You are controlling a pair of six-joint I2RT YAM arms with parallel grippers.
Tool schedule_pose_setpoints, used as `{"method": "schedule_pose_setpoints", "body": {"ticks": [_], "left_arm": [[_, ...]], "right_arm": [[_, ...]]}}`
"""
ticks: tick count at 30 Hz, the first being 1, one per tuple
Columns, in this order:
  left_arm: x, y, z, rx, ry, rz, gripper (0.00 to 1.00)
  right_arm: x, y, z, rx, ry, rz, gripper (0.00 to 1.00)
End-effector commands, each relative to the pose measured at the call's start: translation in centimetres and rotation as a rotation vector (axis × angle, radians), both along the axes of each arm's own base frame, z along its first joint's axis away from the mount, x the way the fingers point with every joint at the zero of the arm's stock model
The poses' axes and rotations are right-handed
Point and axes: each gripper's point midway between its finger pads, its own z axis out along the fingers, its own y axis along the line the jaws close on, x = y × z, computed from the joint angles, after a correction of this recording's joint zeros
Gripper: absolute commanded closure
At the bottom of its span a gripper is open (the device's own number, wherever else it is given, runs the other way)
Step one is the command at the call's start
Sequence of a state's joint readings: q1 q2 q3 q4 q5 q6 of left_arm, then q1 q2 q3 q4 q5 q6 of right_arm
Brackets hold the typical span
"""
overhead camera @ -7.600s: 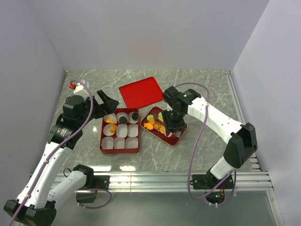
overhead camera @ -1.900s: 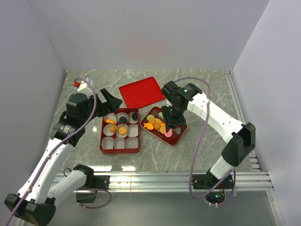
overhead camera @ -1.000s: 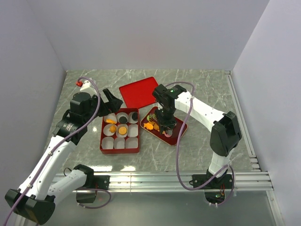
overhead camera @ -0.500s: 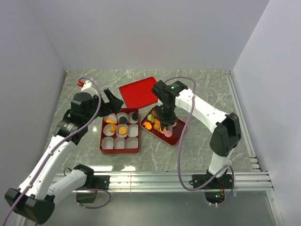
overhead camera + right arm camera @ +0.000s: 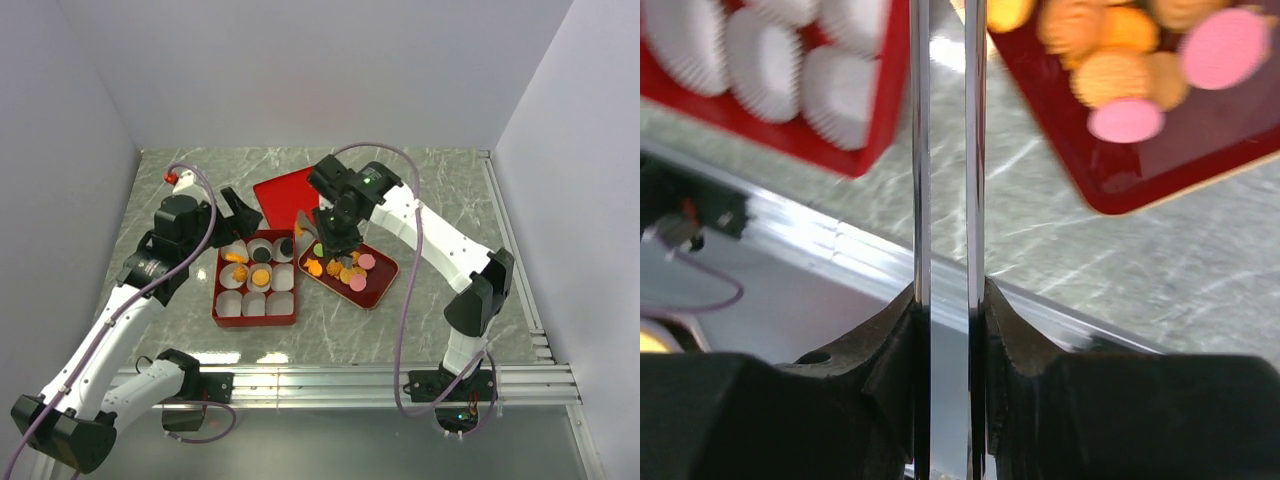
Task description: Pack the cookies
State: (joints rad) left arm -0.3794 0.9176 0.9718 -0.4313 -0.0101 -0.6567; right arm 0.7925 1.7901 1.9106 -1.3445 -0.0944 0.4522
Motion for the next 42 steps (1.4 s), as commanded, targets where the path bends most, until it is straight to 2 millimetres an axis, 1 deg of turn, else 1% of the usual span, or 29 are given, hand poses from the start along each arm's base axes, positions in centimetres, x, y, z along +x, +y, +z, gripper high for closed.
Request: {"method": "schedule_pose_setpoints", "body": {"ticks": [1, 3, 4, 6, 8, 11, 12, 16, 21, 26, 32, 37, 39, 41, 42], "left_arm": [[0.9, 0.6, 2.6, -0.032, -0.050, 0.067, 0.01], [1.0, 1.0, 2.6, -0.036, -0.048, 0.097, 0.01], [1.2, 1.7, 2.9, -0.033, -0.058, 0.136, 0.01], [1.3, 2.4, 3.1, -0.016, -0.085, 0.169, 0.00], [1.3, 3.0, 3.5, -0.002, -0.108, 0.194, 0.01], [1.2, 3.7, 3.9, -0.002, -0.144, 0.222, 0.01], [1.3, 3.7, 4.4, -0.016, -0.175, 0.220, 0.01], [0.7, 3.1, 5.2, -0.050, -0.223, 0.183, 0.00], [0.4, 2.4, 4.7, -0.055, -0.192, 0.144, 0.01], [0.2, 1.8, 4.8, -0.060, -0.199, 0.105, 0.01], [0.1, 1.6, 4.7, -0.055, -0.191, 0.088, 0.01], [0.1, 1.5, 4.6, -0.056, -0.190, 0.082, 0.00], [0.2, 1.4, 4.4, -0.053, -0.187, 0.082, 0.01], [0.2, 1.4, 4.5, -0.054, -0.188, 0.080, 0.01], [0.2, 1.4, 4.3, -0.052, -0.184, 0.080, 0.01]], "right_arm": [[-2.6, 1.6, 2.7, 0.053, -0.019, 0.059, 0.77], [-3.1, 2.6, 2.8, 0.062, -0.023, 0.079, 0.77], [-3.8, 3.3, 2.6, 0.072, -0.016, 0.098, 0.77], [-4.5, 4.0, 2.4, 0.075, -0.010, 0.120, 0.77], [-5.3, 4.5, 1.7, 0.064, -0.001, 0.143, 0.77], [-5.8, 4.9, 0.7, 0.057, 0.009, 0.155, 0.77], [-6.0, 4.9, 0.4, 0.055, 0.016, 0.161, 0.77], [-6.3, 4.9, -1.1, 0.016, 0.033, 0.179, 0.77], [-6.5, 4.7, -2.5, -0.030, 0.045, 0.191, 0.78], [-6.9, 4.5, -4.2, -0.068, 0.061, 0.203, 0.78], [-6.7, 4.7, -5.3, -0.084, 0.073, 0.197, 0.77], [-6.5, 5.1, -6.1, -0.091, 0.080, 0.192, 0.73], [-6.5, 5.3, -6.1, -0.089, 0.077, 0.197, 0.69], [-6.4, 5.3, -6.5, -0.097, 0.084, 0.197, 0.66], [-6.4, 5.2, -6.5, -0.104, 0.084, 0.199, 0.63]]}}
